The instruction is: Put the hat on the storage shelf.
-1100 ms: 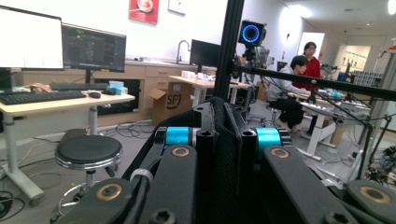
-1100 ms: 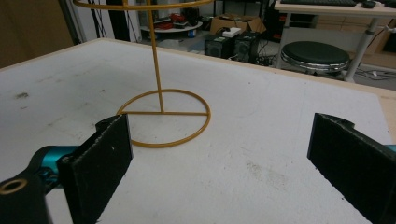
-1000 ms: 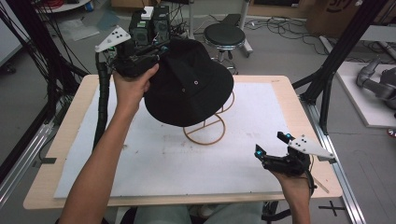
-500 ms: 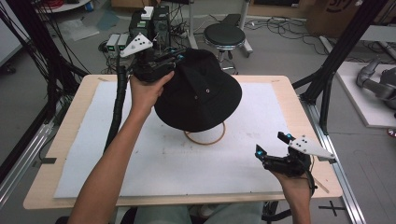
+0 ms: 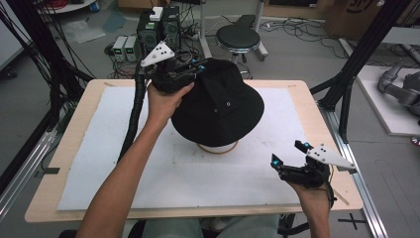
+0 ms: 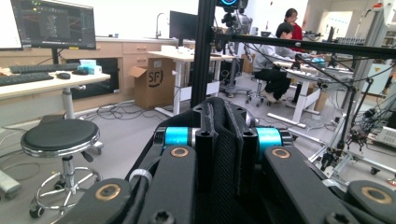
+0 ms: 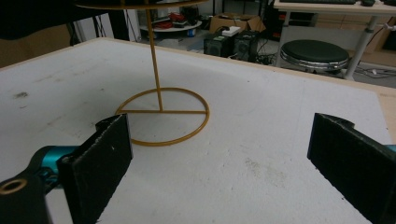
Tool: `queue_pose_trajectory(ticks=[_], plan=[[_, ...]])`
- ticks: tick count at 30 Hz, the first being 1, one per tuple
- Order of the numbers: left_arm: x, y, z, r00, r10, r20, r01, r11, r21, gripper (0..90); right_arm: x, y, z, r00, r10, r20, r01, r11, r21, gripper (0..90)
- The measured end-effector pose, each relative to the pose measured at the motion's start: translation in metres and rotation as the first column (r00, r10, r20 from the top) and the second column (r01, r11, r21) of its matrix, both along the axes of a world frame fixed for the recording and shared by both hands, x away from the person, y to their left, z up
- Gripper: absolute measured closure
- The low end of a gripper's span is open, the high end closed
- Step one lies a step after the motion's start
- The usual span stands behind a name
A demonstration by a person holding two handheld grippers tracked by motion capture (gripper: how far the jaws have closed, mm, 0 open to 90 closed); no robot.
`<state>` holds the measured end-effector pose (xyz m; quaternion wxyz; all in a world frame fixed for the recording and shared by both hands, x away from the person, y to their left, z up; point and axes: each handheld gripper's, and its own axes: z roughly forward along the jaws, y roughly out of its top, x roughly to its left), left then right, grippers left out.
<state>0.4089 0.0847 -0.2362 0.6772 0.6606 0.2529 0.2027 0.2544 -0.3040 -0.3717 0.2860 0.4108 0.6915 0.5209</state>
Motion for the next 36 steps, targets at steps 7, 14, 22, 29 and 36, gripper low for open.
queue_pose_trajectory(ticks=[7, 14, 22, 29, 36], plan=[[-0.002, -0.004, -0.002, 0.9995, -0.017, 0.026, 0.017, 0.9998, 0.007, 78.8, 0.000, 0.001, 0.000, 1.0000, 0.003, -0.002, -0.003, 1.0000, -0.001, 6.3], [-0.003, -0.006, -0.006, 0.9990, -0.030, 0.035, 0.029, 0.9992, 0.029, 74.4, 0.000, 0.001, 0.000, 1.0000, 0.003, -0.002, -0.003, 1.0000, -0.002, 6.3], [-0.004, -0.011, -0.013, 0.9985, -0.043, 0.033, 0.041, 0.9974, 0.060, 72.6, 0.001, 0.002, -0.001, 1.0000, 0.005, 0.001, -0.005, 1.0000, -0.007, 6.3], [-0.003, -0.016, -0.022, 0.9985, -0.049, 0.022, 0.047, 0.9960, 0.075, 71.1, 0.001, 0.001, -0.001, 1.0000, 0.003, -0.003, -0.003, 1.0000, -0.004, 6.3], [-0.003, -0.018, -0.029, 0.9986, -0.050, 0.018, 0.048, 0.9959, 0.076, 70.1, 0.001, 0.000, -0.001, 1.0000, 0.002, -0.003, -0.002, 1.0000, -0.005, 6.3]])
